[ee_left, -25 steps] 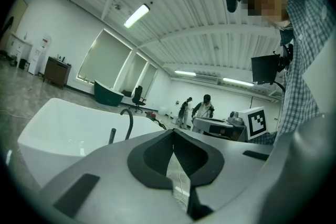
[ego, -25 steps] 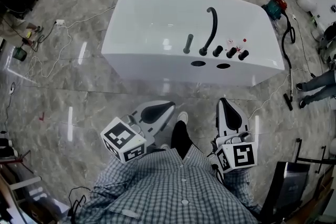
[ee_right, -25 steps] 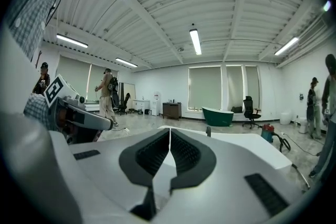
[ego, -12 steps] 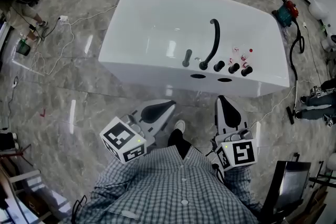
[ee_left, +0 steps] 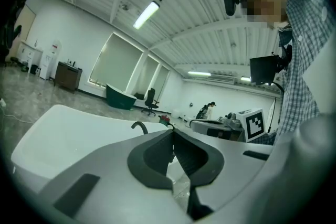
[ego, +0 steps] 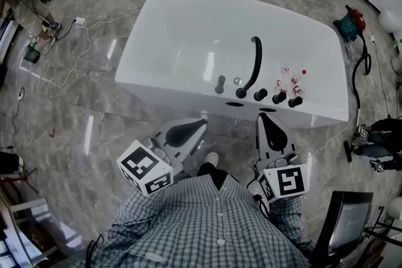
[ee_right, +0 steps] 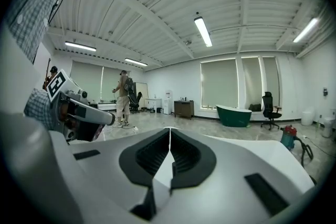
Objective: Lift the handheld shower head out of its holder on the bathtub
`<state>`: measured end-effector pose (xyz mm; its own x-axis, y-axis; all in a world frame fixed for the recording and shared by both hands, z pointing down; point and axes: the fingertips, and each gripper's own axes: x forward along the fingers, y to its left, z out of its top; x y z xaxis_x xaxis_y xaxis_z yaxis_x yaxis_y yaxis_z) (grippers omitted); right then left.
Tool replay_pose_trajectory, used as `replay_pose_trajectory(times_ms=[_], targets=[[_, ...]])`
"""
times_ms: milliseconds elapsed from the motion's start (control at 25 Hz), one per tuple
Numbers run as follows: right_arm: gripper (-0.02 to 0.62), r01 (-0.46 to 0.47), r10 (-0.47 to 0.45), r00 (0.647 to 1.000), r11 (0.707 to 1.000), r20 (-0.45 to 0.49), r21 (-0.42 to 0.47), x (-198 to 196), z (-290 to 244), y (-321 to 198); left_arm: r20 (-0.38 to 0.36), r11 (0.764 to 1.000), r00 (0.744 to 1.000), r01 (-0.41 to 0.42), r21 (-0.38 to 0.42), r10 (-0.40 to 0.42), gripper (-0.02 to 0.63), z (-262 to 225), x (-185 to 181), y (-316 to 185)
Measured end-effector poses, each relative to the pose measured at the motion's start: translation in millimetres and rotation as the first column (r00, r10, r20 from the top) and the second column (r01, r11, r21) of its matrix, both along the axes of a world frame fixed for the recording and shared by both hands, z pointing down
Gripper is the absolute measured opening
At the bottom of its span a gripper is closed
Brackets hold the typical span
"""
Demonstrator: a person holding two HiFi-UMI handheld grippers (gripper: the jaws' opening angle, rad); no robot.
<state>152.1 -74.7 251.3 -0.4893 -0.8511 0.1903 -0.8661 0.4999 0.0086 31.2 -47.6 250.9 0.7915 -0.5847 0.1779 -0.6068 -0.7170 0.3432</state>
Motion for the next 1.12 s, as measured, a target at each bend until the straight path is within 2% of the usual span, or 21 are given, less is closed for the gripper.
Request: replay_pose_trajectory(times_ms=[320,440,640,720,920,1120], targets=[[0.017,0.009,-0.008,1.0,1.0,0.01,-0.004,3.2,12.4,-31.8,0.069,1.0,0.998,-0.005,-0.016,0.006,0.009,11.1,3.6,-18.2],[0.017,-0.004,0.004,0.999,1.0,0.032,-0.014,-1.2,18.0,-42.1,0.071,1.0,0.997,-0.015,-0.026,0.016,0.009,18.7,0.0,-27.3],[0.017,-0.014,0.014,1.0,0.999,0.002,-0.034,-5.5,26.4,-54.5,0.069,0.999,0.997,-0.035,-0.027,0.037,0.009,26.8,2.1,-45.5],[0.017,-0.01,0.011,1.0,0.999,0.007,-0.049,-11.2,30.7,-59.1,0.066,0.999,0.997,-0.033,-0.031,0.035,0.009,30.8,-2.9,-53.9],[0.017,0.003,-0.002,1.0,0.996,0.007,-0.084,-27.3,54.9,-66.7,0.146,0.998,0.988,-0.054,-0.018,0.056,0.009,54.7,-19.9,-63.6],[0.017,0.012,-0.013,1.0,0.995,-0.01,-0.103,-47.2,72.8,-78.6,0.134,0.998,0.989,-0.053,-0.044,0.059,0.009,69.4,-37.9,-71.5]])
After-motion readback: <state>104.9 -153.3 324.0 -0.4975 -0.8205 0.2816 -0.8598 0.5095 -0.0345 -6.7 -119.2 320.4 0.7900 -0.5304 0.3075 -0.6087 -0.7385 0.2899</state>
